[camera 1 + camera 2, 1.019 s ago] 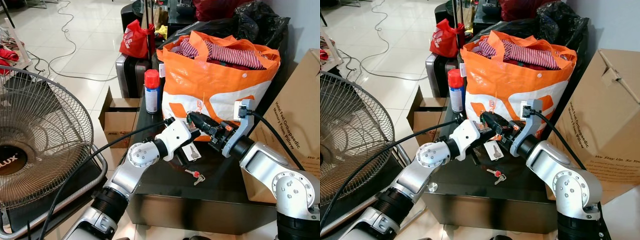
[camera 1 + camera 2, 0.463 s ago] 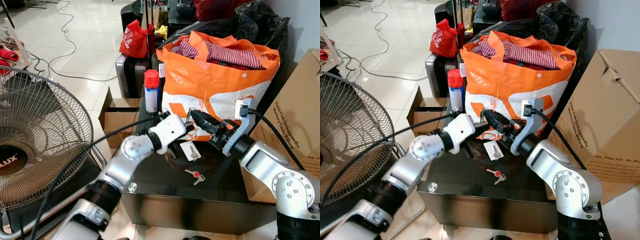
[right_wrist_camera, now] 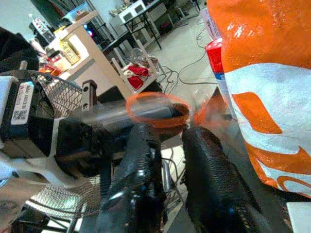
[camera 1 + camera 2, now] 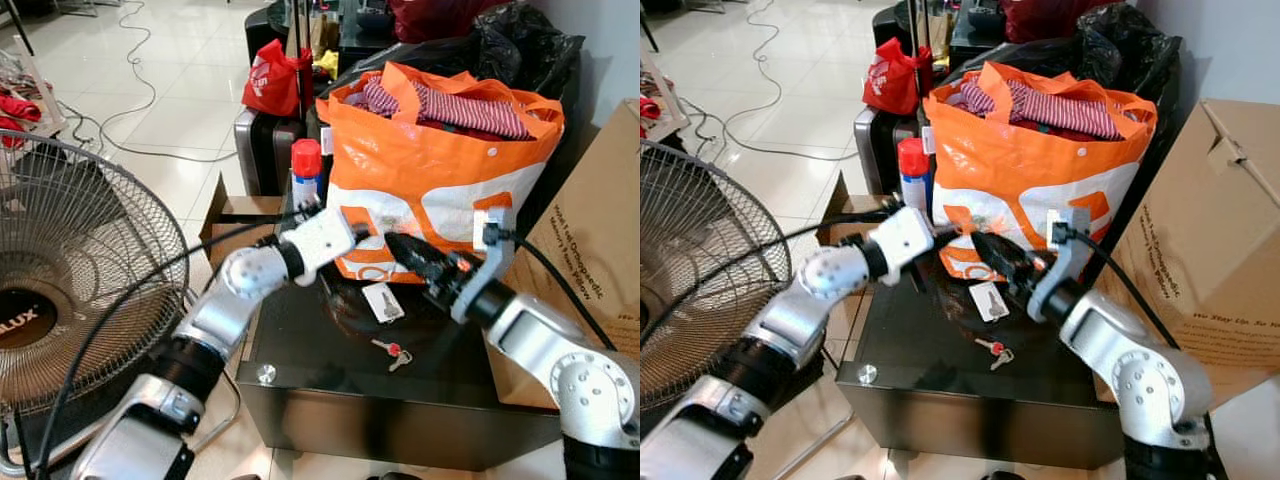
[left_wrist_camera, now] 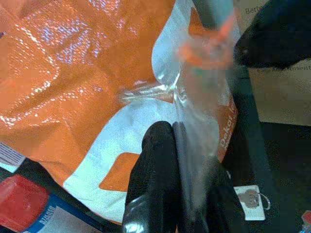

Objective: Hang keys on a hook

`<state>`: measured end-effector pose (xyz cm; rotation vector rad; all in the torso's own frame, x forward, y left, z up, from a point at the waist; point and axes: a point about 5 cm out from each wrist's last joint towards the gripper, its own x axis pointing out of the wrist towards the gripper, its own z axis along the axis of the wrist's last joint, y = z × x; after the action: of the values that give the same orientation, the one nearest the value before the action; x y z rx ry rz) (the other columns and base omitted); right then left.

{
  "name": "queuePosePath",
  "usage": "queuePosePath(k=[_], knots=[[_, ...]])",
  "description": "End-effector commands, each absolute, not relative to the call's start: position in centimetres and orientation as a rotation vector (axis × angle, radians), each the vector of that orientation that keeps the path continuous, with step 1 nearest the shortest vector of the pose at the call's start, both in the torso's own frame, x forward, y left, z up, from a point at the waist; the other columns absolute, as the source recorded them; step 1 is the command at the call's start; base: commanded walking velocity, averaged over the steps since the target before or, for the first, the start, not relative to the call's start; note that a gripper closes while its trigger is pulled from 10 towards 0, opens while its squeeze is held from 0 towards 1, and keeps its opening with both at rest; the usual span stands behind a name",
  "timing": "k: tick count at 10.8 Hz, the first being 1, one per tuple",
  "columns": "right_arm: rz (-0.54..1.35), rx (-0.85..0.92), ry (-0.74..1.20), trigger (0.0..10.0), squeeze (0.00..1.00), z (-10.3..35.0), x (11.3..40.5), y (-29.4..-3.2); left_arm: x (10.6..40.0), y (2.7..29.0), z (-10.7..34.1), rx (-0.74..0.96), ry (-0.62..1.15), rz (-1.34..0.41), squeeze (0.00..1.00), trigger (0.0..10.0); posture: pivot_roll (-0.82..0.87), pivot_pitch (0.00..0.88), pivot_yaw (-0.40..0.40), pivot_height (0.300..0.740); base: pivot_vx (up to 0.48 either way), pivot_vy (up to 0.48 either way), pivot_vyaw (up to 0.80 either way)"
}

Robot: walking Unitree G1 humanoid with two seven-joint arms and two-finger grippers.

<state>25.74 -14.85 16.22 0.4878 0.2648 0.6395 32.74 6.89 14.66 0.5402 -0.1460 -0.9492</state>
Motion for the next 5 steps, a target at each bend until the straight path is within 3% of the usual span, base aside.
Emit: queuePosePath(k=[1, 5], knots=[[0.647, 0.475, 0.253, 10.0, 1.0, 16.58, 25.58, -14.99, 33.13, 6.95, 15.27, 0.542, -0.167, -0.94, 0.0, 0.0, -0.1, 0.0, 0.028, 0.74, 0.0, 0.0, 0.0], [0.674, 0.462, 0.245, 10.0, 1.0, 16.74, 25.38, -15.12, 33.14, 6.97, 15.35, 0.528, -0.184, -0.95, 0.0, 0.0, -0.09, 0.0, 0.024, 0.74, 0.0, 0.0, 0.0]])
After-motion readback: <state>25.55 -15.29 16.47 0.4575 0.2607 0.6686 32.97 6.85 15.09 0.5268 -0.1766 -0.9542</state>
